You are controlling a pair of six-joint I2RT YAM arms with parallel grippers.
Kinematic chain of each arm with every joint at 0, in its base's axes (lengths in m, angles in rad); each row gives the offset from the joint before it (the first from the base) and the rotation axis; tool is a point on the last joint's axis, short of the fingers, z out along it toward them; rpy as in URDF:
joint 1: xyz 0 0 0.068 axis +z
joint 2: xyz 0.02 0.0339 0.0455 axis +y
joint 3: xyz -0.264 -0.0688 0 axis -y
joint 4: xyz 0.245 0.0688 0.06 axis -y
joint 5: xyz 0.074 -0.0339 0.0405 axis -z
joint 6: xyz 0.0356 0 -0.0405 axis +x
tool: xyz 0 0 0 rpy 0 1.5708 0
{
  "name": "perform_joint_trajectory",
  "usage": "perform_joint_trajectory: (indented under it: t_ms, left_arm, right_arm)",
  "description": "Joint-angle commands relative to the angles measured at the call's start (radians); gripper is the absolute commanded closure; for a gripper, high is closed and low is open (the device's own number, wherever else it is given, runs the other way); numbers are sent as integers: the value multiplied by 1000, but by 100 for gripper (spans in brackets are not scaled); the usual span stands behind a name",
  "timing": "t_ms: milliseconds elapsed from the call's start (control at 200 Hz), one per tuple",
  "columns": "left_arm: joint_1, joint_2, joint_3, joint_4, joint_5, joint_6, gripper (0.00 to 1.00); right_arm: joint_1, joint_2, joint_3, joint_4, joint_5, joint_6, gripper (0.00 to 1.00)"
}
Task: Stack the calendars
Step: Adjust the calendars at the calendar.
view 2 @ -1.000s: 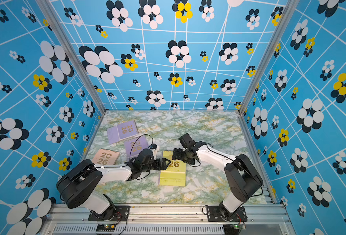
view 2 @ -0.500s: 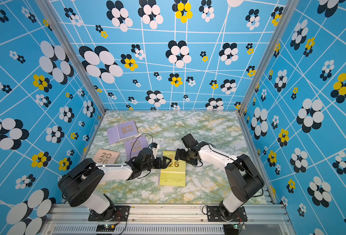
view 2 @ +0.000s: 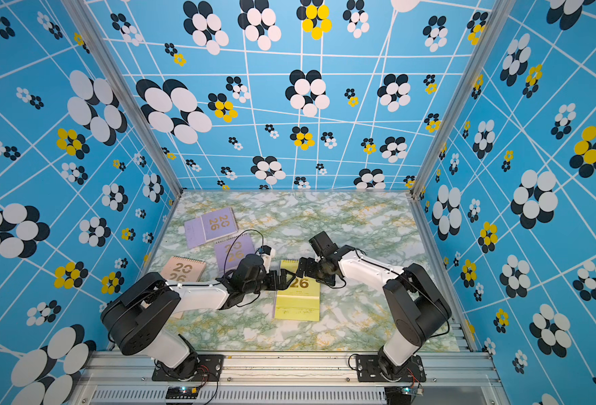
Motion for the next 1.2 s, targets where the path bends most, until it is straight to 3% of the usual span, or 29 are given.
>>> perform_joint_trajectory:
  t_ms: [0,885,1194]
  left_arm:
    - [5,15,24,23,19,-3,0]
    - [5,18,10,48,25,-14,0]
    - [4,14,6,49,22,-14,0]
  right_arm:
    - [18,23,2,27,-24,26,3]
    - [43,20,48,-21,13,31,3]
    - [34,-47,-26,-67,45,20,3]
